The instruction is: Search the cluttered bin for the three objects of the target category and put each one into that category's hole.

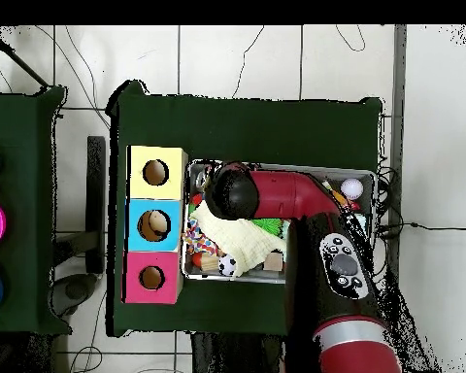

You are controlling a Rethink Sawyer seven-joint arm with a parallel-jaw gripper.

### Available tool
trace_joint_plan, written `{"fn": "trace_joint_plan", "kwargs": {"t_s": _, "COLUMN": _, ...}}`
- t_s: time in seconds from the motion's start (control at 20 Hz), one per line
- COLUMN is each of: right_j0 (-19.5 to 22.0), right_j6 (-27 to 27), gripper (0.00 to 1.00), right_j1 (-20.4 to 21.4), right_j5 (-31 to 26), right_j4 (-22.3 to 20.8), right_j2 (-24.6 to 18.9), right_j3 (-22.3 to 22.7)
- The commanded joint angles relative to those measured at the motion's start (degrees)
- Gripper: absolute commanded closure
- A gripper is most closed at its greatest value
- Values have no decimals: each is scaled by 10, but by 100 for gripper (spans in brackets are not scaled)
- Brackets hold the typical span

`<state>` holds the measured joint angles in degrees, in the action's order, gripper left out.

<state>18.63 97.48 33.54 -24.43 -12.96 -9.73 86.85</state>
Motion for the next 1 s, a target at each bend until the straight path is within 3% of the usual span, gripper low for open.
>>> {"fn": "trace_joint_plan", "kwargs": {"t_s": 0.05, "right_j0": 6, "right_j6": 82, "gripper": 0, "right_j1": 4, "right_j5": 8, "right_j4": 18, "right_j2": -11, "right_j3": 46}}
{"fn": "trace_joint_plan", "kwargs": {"t_s": 1.0, "right_j0": 21, "right_j6": 52, "gripper": 0, "right_j1": -44, "right_j5": 26, "right_j4": -2, "right_j2": -18, "right_j3": 7}}
